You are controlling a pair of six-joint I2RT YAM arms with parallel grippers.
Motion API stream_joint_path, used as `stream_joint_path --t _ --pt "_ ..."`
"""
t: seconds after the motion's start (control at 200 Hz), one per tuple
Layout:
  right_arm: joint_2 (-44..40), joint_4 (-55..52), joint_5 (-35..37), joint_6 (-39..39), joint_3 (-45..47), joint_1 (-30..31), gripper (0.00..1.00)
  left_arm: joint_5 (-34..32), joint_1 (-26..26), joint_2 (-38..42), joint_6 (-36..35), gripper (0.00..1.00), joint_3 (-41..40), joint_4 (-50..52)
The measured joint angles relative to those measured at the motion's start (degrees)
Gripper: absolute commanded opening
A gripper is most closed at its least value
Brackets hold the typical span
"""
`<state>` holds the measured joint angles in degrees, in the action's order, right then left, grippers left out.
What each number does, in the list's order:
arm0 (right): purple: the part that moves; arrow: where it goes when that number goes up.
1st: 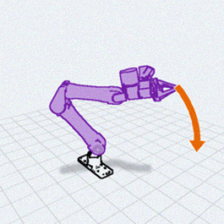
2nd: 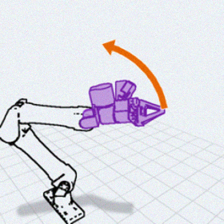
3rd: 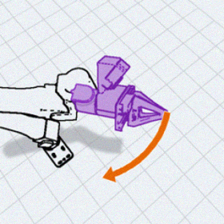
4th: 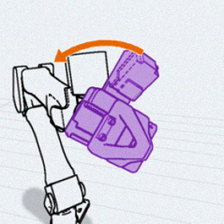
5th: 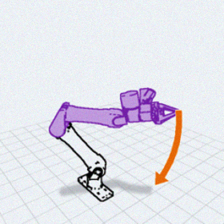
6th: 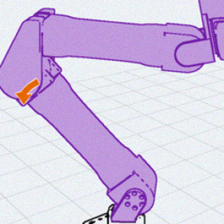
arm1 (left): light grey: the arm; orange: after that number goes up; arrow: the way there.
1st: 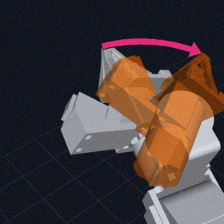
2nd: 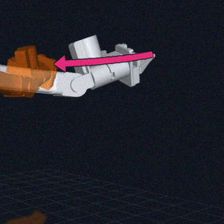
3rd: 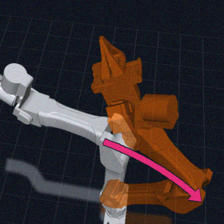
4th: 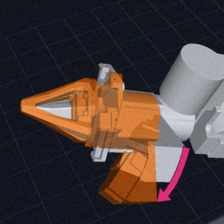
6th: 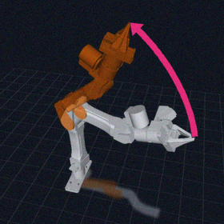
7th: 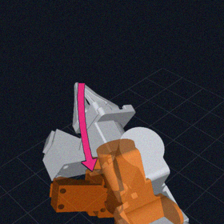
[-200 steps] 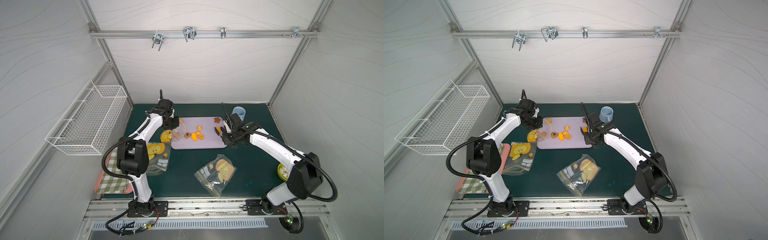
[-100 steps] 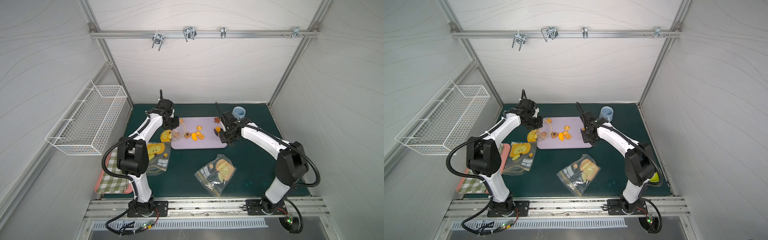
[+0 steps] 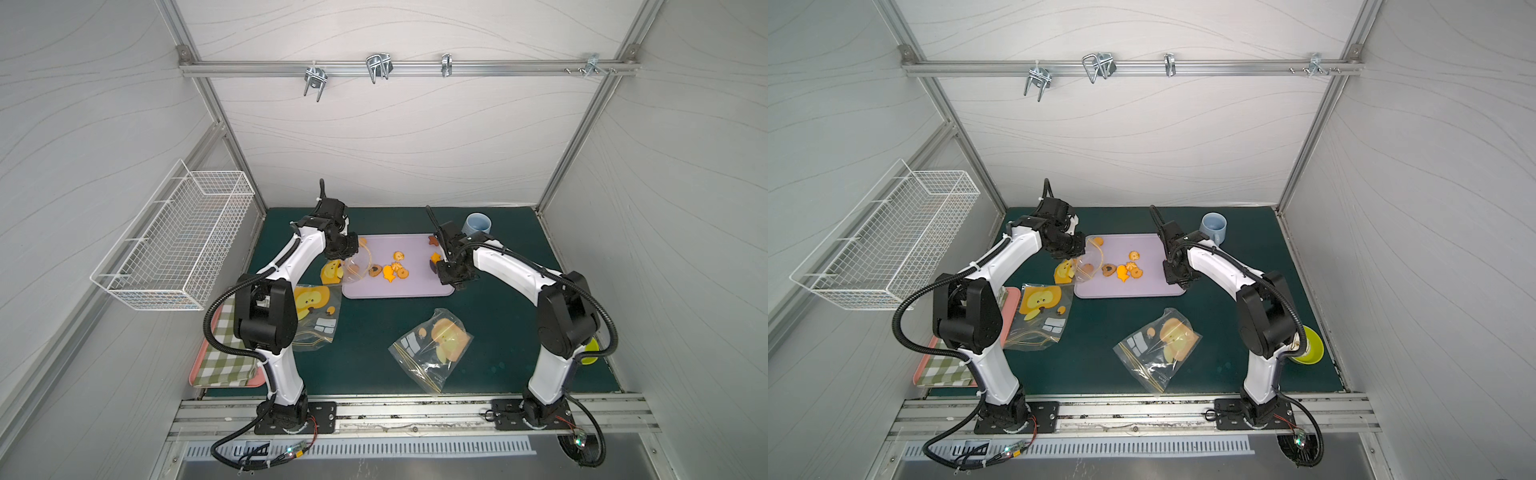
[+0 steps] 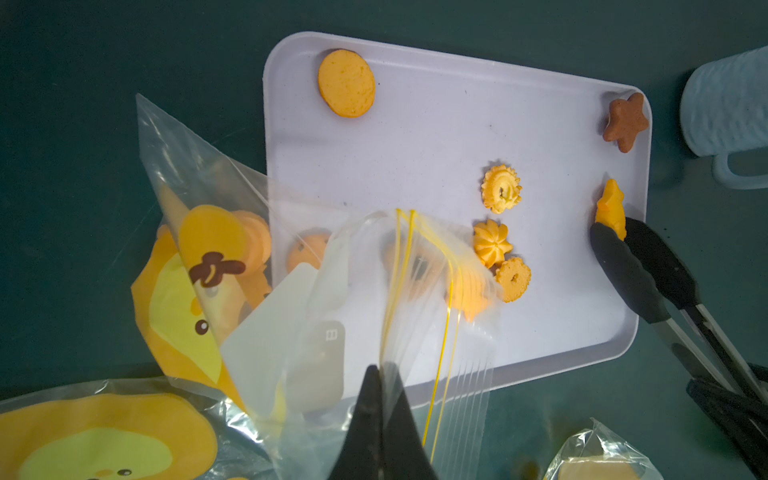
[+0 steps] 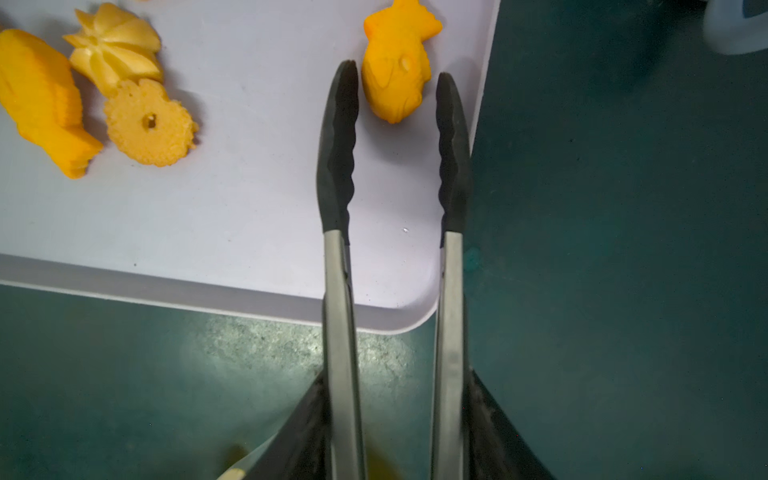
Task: Put the cookies into a resealable bag to prevent moisture
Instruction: Pick up the cookie from the tray, then place the cookie in the ziploc bag.
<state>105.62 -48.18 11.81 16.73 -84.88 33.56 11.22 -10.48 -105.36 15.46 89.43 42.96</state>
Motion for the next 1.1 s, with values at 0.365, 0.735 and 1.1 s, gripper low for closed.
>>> stream_joint_path --t 0.365,0.735,1.1 --pt "2.56 -0.28 -0.11 0.22 -2.19 -0.50 0.36 0.00 0.00 0.00 0.00 0.00 0.00 0.00" --pt "-6.91 6.69 -5.27 0.22 5.25 -0.20 0.34 0.09 0.00 0.00 0.00 0.00 0.00 -0.02" --pt "-12.20 17.00 -19.54 0.44 4.26 6.05 0.35 0.22 0.00 0.00 0.00 0.00 0.00 0.00"
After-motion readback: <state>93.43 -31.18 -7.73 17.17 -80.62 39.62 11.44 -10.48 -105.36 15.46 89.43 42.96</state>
